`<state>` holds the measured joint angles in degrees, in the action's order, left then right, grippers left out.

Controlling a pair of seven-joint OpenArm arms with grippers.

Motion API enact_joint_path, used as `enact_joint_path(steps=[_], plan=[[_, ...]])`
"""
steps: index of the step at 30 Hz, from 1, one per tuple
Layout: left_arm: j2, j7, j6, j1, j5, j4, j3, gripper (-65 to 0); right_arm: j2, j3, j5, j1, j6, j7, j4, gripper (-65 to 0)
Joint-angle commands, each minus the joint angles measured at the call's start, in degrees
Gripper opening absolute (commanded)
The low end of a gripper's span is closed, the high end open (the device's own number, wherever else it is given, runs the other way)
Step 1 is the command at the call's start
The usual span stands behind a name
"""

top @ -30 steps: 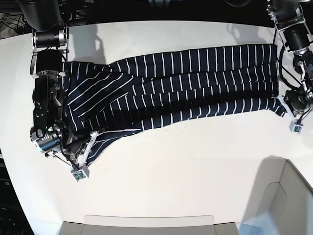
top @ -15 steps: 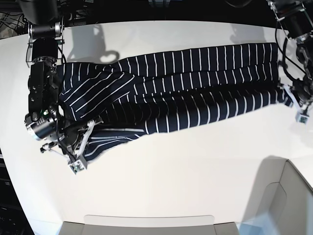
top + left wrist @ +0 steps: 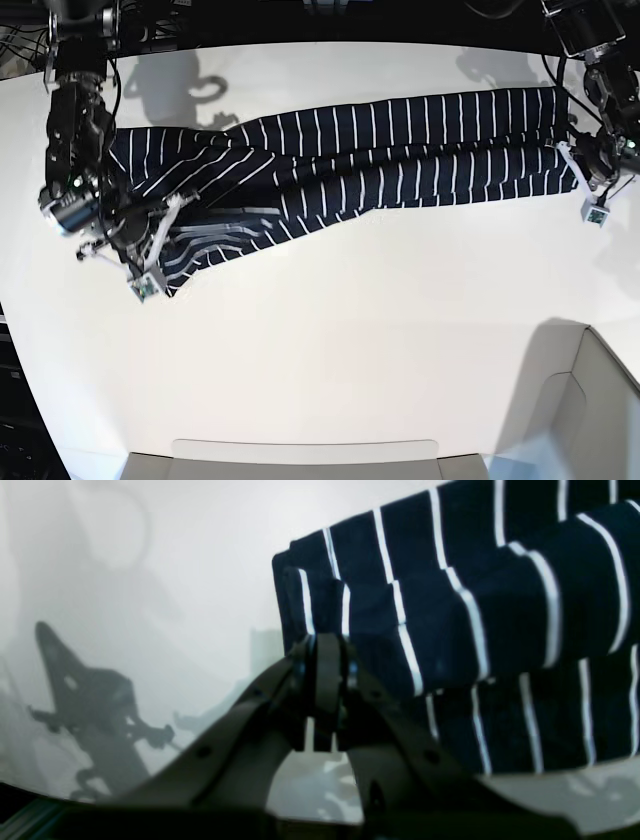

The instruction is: Fold the T-shirt properly

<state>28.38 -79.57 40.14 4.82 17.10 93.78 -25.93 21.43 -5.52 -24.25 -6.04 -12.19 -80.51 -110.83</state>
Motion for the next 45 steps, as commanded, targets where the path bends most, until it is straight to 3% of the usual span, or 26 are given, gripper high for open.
enact_joint_path(steps=[1, 24, 25, 28, 31, 39, 45], plan=[[1.0, -0.4, -0.1, 0.0, -0.4, 0.8, -0.5, -65.0, 0.6, -0.5, -0.4, 0.2, -0.2, 0.5, -1.9, -65.0], [-2.3, 2.4, -0.1, 3.6, -0.5, 0.3, -0.5, -65.0, 1.3, -3.7, 0.0, 11.9, -0.2, 0.5, -5.5, -65.0], [-2.3, 2.7, -0.1, 3.8, -0.5, 0.3, -0.5, -63.7, 1.4, -3.7, 0.0, 11.9, -0.2, 0.5, -5.4, -65.0], [-2.5, 3.0, -0.1, 3.8, -0.5, 0.8, -1.3, -51.6, 1.4, -3.7, 0.0, 12.1, -0.2, 0.5, -5.4, -65.0], [-3.5, 5.1, -0.1, 4.9, -0.5, 0.9, -7.7, -45.6, 1.4, -3.6, 0.0, 12.7, -0.2, 0.5, -5.4, -65.0], [-4.4, 5.3, -0.1, 4.6, -0.2, 0.5, -15.4, -35.3, 1.0, -3.2, 0.0, 13.6, -0.2, 0.5, -5.4, -42.1], [-6.0, 2.3, -0.1, 1.3, -0.1, 0.4, -16.0, -34.4, 1.1, -3.1, 0.0, 13.6, -0.2, 0.5, -5.4, -38.5]])
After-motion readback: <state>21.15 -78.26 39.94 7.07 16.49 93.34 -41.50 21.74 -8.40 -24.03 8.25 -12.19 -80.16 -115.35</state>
